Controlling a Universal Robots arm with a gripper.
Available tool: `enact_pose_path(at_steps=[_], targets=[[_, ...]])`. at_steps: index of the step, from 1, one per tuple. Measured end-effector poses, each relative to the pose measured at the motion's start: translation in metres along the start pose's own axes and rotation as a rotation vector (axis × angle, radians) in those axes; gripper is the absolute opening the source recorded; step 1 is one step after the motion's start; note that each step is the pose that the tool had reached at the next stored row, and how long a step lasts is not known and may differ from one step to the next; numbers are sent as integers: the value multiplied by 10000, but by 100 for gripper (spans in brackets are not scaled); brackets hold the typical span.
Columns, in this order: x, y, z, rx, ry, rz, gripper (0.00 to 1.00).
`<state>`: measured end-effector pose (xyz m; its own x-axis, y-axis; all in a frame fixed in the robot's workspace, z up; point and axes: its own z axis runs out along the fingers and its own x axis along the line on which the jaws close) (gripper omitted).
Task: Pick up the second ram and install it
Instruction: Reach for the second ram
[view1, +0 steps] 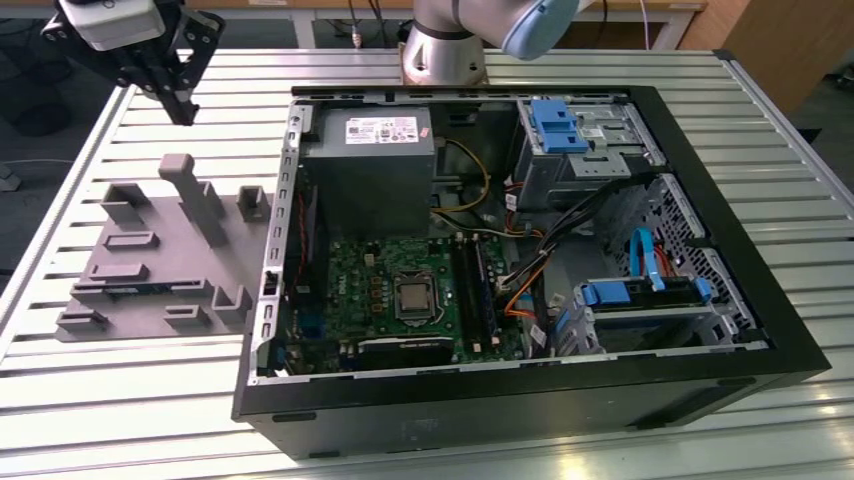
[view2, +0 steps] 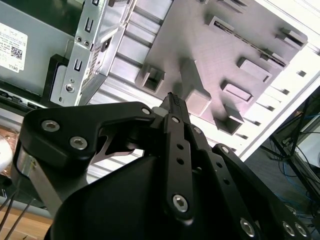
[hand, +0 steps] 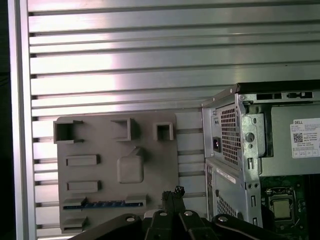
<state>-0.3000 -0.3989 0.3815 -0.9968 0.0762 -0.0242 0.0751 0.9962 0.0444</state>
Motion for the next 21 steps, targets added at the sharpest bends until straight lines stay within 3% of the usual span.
enact_pose_path(at_steps=[5, 9, 21], targets=[[10, -1, 1, 0, 9, 0, 11], [24, -2, 8, 5, 69, 4, 11], [137, -11, 14, 9, 120, 5, 11]])
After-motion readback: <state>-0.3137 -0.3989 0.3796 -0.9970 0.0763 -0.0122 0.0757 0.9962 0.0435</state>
